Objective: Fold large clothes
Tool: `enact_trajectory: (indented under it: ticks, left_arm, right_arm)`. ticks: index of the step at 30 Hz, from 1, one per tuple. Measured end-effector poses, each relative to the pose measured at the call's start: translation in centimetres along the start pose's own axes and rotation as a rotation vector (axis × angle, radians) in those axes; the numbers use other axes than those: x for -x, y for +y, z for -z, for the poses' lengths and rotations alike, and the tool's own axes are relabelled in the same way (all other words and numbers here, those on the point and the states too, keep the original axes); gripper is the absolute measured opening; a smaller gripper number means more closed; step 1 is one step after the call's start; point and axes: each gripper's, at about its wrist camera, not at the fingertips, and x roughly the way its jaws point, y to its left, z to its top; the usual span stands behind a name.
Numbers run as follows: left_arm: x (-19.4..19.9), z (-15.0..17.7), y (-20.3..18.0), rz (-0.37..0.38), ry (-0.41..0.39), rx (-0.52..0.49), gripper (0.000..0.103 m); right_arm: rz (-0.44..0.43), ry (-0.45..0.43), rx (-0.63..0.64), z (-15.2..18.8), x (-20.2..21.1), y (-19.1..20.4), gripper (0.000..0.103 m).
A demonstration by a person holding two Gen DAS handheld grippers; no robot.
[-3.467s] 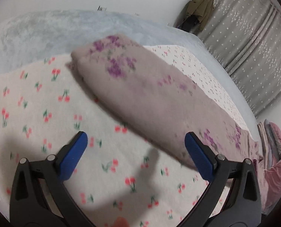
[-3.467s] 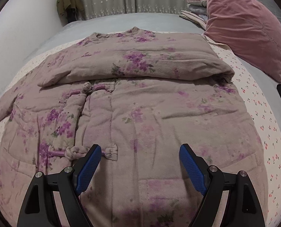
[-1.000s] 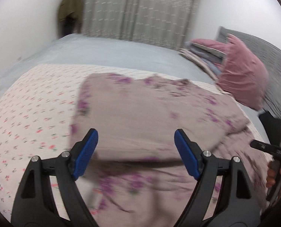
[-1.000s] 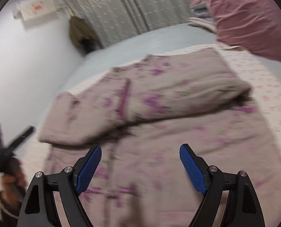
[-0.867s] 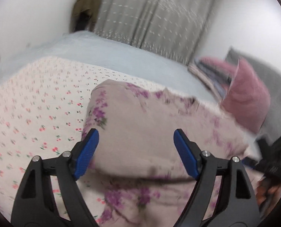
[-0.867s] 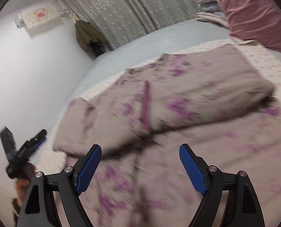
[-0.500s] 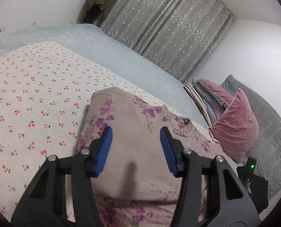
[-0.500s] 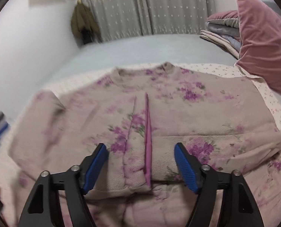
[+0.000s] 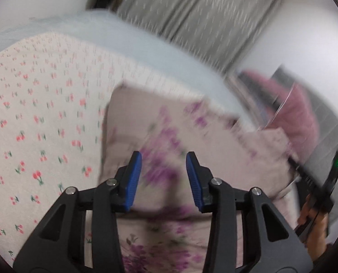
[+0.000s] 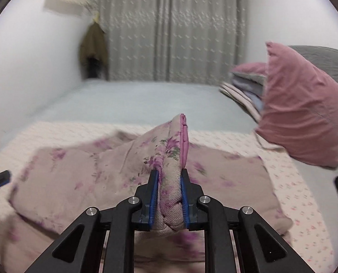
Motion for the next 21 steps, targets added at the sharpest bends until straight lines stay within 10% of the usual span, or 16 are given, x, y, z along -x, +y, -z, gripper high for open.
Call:
enact_trajectory:
  ticks: [4,10,14,21]
  left_arm:
    - [-2.3,1.3,-0.5,-0.084,0.066,-0.066,0.040]
    - [-0.7,0.9,-1.0,-0.099,0.064,-0.059,0.045]
    - [1.2,0.9,-1.3,-0.074,0.077,0.000,0.088]
    - [5.3,3.6,-3.0,-0.175,0.126,-0.119,0.090]
  right_arm:
    - [0.061,0.216,0.039,4.3,-5.8,-1.5,0.027]
    - [0.069,0.208,0.006,3.7,-4.3,-3.3,0.049]
    - [-0.055,0.202,-0.084,2.9,0.5,-4.9,0.065]
    - [-0.196,0.158,-0.154,5.0,8.9,-8.6,0.081]
